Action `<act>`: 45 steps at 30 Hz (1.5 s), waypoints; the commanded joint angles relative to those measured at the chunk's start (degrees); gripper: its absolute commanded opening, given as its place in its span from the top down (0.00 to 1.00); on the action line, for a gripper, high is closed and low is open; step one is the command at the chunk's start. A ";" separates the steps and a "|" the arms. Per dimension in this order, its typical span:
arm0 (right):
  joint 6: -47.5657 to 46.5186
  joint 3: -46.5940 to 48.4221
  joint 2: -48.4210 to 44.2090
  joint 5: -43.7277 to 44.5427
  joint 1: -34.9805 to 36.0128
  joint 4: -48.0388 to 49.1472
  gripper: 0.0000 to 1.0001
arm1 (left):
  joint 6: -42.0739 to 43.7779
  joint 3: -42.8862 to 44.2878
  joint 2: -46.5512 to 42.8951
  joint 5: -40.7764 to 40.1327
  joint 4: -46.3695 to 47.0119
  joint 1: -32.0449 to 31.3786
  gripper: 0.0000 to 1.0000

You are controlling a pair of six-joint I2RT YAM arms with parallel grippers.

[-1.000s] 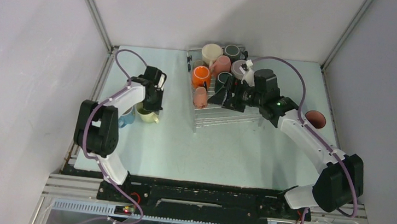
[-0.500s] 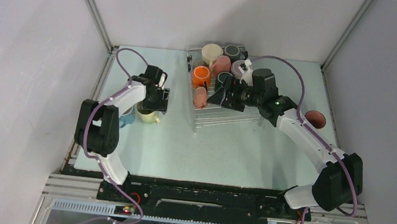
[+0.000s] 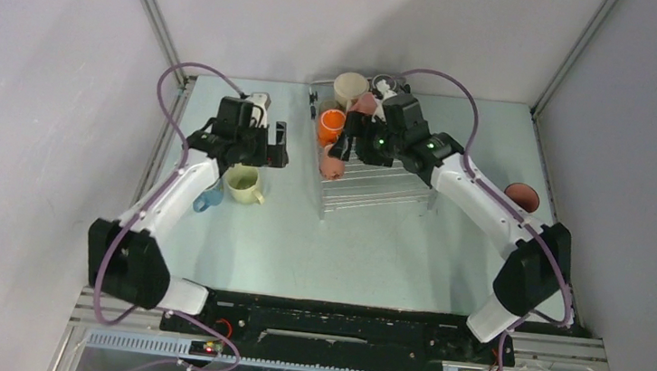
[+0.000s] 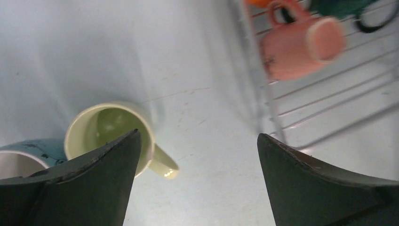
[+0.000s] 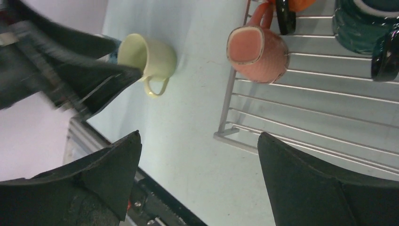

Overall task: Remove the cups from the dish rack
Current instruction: Place the cup at the center of the board, then unload the cup from the dish rack.

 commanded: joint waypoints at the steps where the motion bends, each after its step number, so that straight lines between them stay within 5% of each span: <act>1: -4.73 7.72 4.82 10.90 2.69 -5.10 0.00 | -2.68 -3.90 -7.16 9.00 6.62 -0.48 0.00; 14: -7.92 21.65 21.41 24.28 6.47 -8.99 0.02 | -6.88 -7.39 -15.40 16.04 12.46 -0.48 0.00; 36: -6.66 31.18 35.07 30.73 8.28 -11.51 0.33 | -8.48 -7.96 -15.22 19.95 13.94 -0.49 0.00; 45: -6.06 32.83 33.98 30.11 7.90 -14.26 0.70 | -8.91 -8.28 -14.77 20.76 14.50 -0.58 0.00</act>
